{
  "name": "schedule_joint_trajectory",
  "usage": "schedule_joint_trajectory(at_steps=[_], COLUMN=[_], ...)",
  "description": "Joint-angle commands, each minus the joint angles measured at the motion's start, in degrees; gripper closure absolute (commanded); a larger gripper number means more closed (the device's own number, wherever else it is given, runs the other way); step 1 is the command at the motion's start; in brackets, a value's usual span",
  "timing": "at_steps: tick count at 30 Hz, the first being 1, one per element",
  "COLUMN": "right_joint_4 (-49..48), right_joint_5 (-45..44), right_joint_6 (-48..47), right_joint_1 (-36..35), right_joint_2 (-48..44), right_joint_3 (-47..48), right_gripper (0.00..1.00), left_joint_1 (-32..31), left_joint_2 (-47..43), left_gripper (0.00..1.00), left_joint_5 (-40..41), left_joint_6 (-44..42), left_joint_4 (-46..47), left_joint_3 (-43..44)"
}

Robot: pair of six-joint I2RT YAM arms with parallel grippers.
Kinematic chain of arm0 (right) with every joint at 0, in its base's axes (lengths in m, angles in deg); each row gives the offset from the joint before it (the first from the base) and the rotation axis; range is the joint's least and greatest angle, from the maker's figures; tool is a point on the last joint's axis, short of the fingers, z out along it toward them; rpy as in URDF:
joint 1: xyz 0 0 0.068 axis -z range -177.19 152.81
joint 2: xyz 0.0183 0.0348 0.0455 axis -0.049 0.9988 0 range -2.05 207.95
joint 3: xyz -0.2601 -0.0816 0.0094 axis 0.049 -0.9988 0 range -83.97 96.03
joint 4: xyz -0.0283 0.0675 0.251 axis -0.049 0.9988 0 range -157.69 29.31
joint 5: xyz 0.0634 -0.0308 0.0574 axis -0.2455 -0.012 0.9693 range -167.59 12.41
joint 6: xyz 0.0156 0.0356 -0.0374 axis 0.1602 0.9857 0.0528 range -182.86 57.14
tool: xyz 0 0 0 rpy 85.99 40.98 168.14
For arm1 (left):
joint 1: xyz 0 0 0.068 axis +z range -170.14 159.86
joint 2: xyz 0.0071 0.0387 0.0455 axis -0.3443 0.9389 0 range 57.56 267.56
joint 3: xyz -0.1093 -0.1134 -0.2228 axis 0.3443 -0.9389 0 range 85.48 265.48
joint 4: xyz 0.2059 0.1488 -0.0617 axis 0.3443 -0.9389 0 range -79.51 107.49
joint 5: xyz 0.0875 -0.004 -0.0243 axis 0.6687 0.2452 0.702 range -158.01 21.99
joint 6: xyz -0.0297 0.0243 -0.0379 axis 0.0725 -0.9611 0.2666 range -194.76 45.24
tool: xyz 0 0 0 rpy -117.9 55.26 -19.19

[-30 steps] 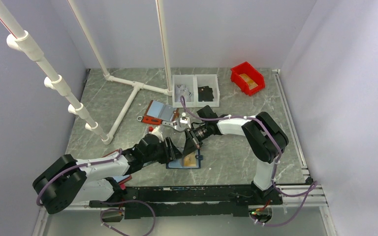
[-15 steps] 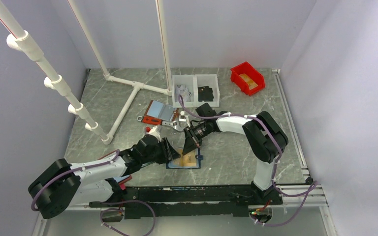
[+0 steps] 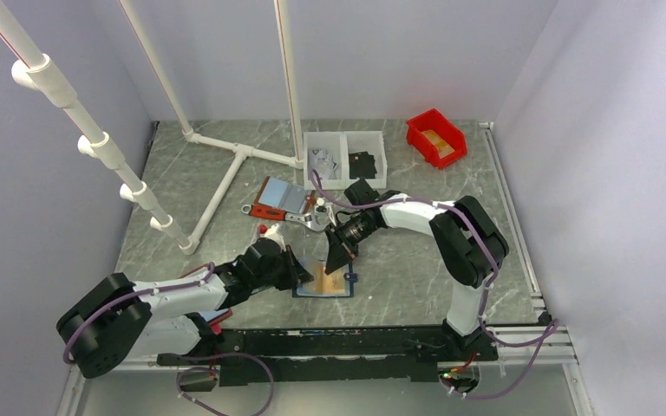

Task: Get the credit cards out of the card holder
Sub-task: Remove the credit card from the card holder.

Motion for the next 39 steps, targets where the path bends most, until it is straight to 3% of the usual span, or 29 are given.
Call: schedule_joint_trajectory(at_steps=[1, 7, 13, 18, 26, 39], right_joint_4=[4.15, 15.12, 21.60, 28.14, 22.67, 17.57], right_joint_5=[1.83, 0.47, -0.04, 3.49, 11.52, 18.26], right_joint_6=[-5.88, -19.35, -28.63, -37.35, -35.56, -29.44], right_joint_1=[0.24, 0.88, 3.90, 9.86, 15.35, 15.44], right_joint_2=[-2.08, -3.65, -12.22, -19.60, -29.85, -30.52], right_joint_3=[2.98, 6.94, 7.17, 6.82, -0.39, -3.26], right_gripper=[0.90, 0.84, 0.78, 0.75, 0.59, 0.54], left_joint_1=[-0.11, -0.11, -0.11, -0.09, -0.39, -4.95], left_joint_2=[-0.09, -8.64, -17.84, -18.59, -11.49, -3.28], left_gripper=[1.00, 1.00, 1.00, 1.00, 1.00, 1.00], left_joint_5=[1.38, 2.46, 0.63, -2.63, -5.85, -0.78], left_joint_6=[-1.72, -4.19, -9.35, -12.05, -14.98, -18.81], left_joint_4=[2.36, 12.66, 12.41, 19.18, 29.01, 35.65], left_joint_3=[0.04, -6.58, -7.68, -7.52, -3.11, 1.53])
